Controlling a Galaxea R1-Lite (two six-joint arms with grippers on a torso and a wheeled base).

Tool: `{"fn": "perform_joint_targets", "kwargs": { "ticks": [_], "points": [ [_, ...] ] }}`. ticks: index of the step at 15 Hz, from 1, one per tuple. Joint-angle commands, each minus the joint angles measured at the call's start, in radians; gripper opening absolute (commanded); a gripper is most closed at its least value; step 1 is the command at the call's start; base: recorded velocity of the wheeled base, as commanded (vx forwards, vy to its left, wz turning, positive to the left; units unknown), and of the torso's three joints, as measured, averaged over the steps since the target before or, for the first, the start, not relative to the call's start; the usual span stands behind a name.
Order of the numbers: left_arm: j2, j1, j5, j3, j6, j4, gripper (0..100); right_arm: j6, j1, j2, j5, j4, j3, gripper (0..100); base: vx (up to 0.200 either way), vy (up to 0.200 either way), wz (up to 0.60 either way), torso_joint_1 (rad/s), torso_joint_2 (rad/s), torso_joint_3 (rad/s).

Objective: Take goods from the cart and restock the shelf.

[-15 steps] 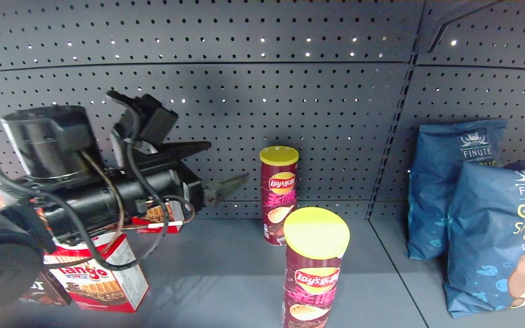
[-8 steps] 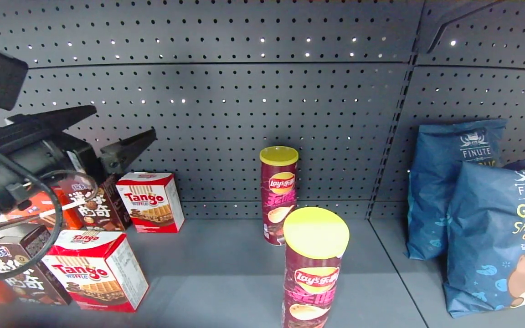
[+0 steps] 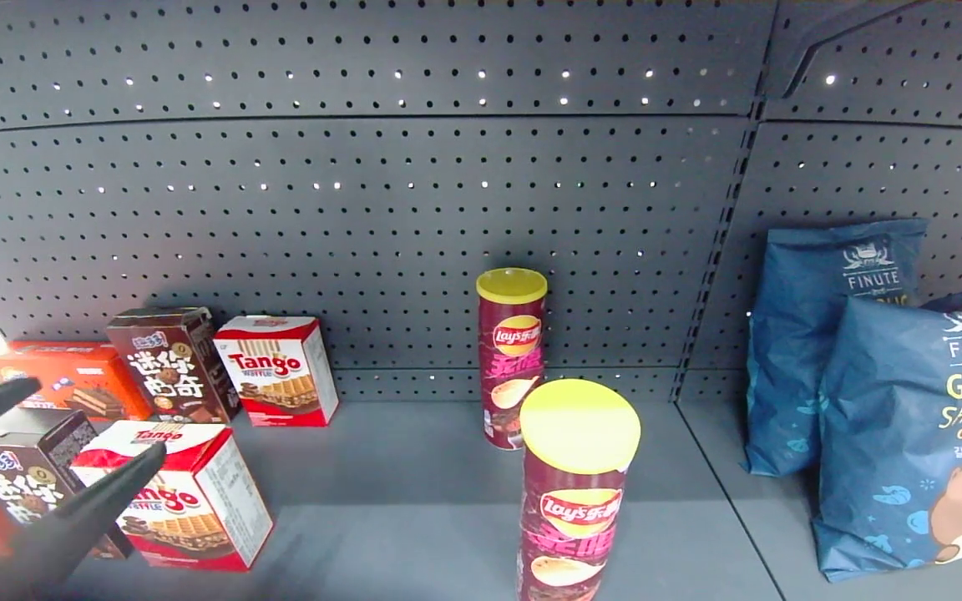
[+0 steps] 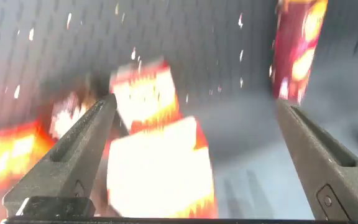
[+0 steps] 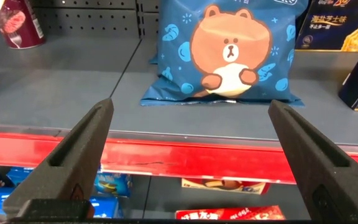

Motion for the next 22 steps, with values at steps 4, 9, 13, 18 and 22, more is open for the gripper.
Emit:
{"fn": "perform_joint_targets", "kwargs": {
  "ticks": [4,9,13,18,22],
  "points": [
    [-0.307,0.01,0.065,-0.047,0.001,0.336,100,0.045,-0.008,0.048,-0.063,-0.002,-0.034,100,0.0,0.0,0.0,0.0,0.0,0.0],
    [-0.251,0.007,0.071,-0.088,0.001,0.343,100,-0.047,0.091,0.499,0.245,0.021,-0.486,100,0.0,0.0,0.0,0.0,0.0,0.0],
    [-0.223,0.006,0.067,-0.106,0.049,0.341,100,-0.201,0.265,0.698,0.306,0.02,-0.407,100,0.0,0.0,0.0,0.0,0.0,0.0],
    [-0.208,0.003,0.068,-0.082,0.047,0.336,100,-0.142,0.483,1.006,0.15,-0.146,-0.357,100,0.0,0.0,0.0,0.0,0.0,0.0],
    [-0.208,0.003,0.068,-0.073,0.024,0.336,100,-0.138,0.56,1.091,0.116,-0.15,-0.394,100,0.0,0.0,0.0,0.0,0.0,0.0]
  ]
}}
